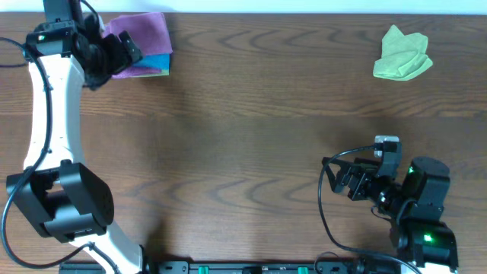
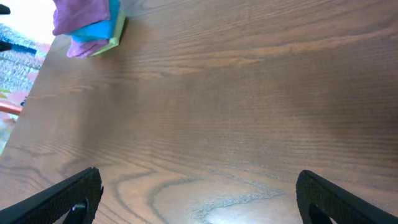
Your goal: Fold the cloth
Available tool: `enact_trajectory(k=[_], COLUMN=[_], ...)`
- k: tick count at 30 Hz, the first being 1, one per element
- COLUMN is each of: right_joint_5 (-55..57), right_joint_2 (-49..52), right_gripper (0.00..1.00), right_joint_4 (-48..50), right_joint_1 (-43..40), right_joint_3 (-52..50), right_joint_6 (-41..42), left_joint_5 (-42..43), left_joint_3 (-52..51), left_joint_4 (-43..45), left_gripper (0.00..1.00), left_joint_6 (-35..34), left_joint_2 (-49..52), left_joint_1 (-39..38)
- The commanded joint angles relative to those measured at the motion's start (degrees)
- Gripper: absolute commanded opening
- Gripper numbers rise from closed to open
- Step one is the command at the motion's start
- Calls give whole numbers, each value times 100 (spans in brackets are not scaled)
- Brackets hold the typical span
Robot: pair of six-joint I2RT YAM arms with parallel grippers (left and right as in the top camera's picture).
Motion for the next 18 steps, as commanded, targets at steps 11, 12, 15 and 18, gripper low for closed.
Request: enact_trajectory(k=[11,12,15,18], right_joint_5=[-79,-79,-79,-79], right_joint_2=[-33,-33,-33,-33], right_gripper=[99,99,99,99], right_joint_4=[-9,-9,-9,-11], right_joint_1=[-46,-46,-46,-46], right_joint_3=[-17,-17,-17,-17], right_joint_6=[-76,-76,-76,-76], left_joint_5=[48,-66,-452,-560], left_joint_3=[-61,-118,-503,-1381], left_joint_4=[-883,-881,-767,-256], left_gripper=[95,95,95,95], left_joint_6=[621,621,623,623], left_joint_2=[-704,-839,-1397,-2173], left_joint_1=[2,-4,-31,-31])
